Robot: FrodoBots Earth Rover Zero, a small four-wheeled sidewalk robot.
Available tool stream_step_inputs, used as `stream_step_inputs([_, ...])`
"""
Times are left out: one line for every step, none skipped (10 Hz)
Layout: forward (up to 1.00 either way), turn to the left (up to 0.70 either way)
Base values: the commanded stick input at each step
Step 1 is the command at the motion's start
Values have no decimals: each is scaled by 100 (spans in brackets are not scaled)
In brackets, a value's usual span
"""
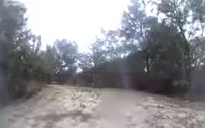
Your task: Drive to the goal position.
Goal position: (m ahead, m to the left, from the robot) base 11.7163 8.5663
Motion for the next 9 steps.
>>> stream_step_inputs([85,0])
stream_step_inputs([85,0])
stream_step_inputs([85,0])
stream_step_inputs([85,0])
stream_step_inputs([85,0])
stream_step_inputs([85,0])
stream_step_inputs([85,0])
stream_step_inputs([85,0])
stream_step_inputs([85,0])
